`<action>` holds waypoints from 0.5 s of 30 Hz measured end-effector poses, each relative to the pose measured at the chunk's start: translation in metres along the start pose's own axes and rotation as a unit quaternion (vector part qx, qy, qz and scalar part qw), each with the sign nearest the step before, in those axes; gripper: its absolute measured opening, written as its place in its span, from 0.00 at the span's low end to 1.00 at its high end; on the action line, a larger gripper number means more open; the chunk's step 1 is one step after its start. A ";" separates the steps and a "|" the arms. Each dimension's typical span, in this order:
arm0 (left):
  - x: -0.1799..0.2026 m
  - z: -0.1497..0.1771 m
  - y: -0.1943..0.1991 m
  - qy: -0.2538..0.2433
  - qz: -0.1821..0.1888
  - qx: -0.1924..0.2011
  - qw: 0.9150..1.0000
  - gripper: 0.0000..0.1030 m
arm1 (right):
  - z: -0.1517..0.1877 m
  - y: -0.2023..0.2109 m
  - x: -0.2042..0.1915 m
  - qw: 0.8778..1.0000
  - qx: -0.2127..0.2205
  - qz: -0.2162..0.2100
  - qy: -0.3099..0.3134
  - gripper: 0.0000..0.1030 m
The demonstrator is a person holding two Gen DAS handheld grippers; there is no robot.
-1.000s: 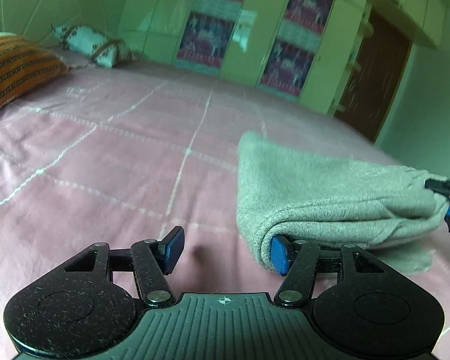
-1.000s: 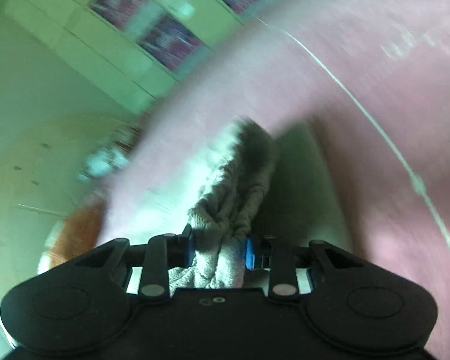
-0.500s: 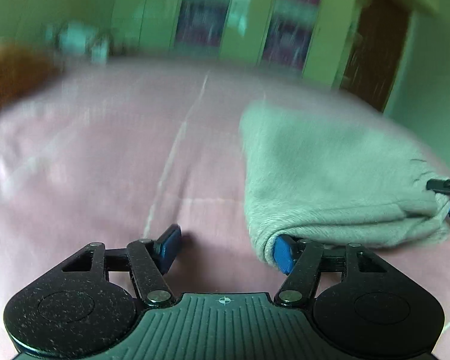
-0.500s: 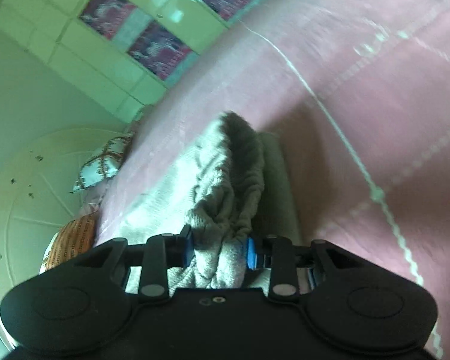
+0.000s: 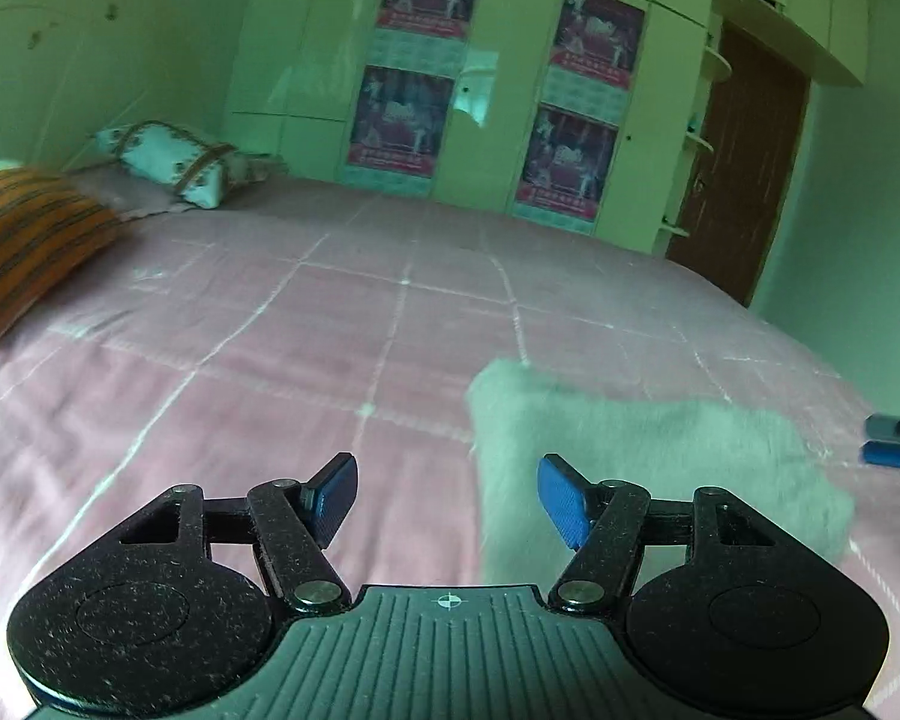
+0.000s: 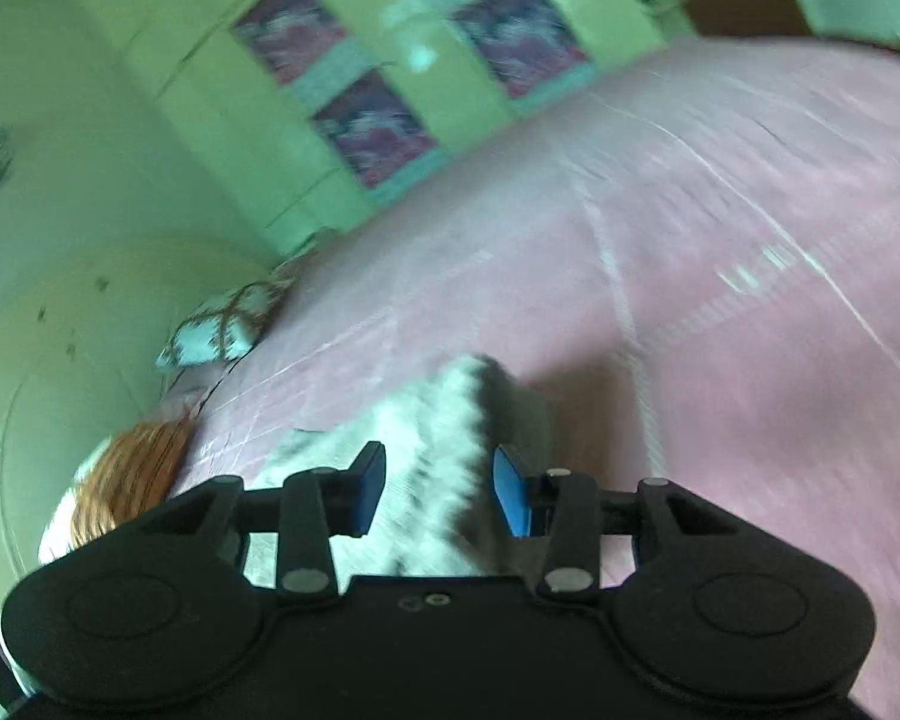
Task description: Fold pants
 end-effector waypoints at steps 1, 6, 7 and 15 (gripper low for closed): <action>0.003 -0.004 -0.015 0.006 0.005 -0.010 1.000 0.64 | 0.000 -0.015 -0.009 1.000 -0.010 -0.003 0.018 0.32; -0.006 0.026 -0.093 0.034 0.014 -0.150 0.988 0.73 | 0.028 -0.071 -0.003 0.984 -0.091 0.116 0.103 0.24; -0.015 0.026 -0.089 0.060 0.021 -0.146 0.987 0.73 | 0.027 -0.066 0.000 0.985 -0.090 0.110 0.097 0.24; -0.050 0.014 -0.090 0.109 0.073 -0.118 0.984 0.74 | 0.006 -0.013 0.042 0.998 -0.026 0.064 0.001 0.70</action>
Point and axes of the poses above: each gripper's, at about its wrist camera, not at the fingertips, and y roughly against the way its jaws point, x to its right, z to its underside, the point moved 1 cm from there along -y, roughly the way its jaws point, and after that the axes turned 1 degree about z, right-handed, at the moved point
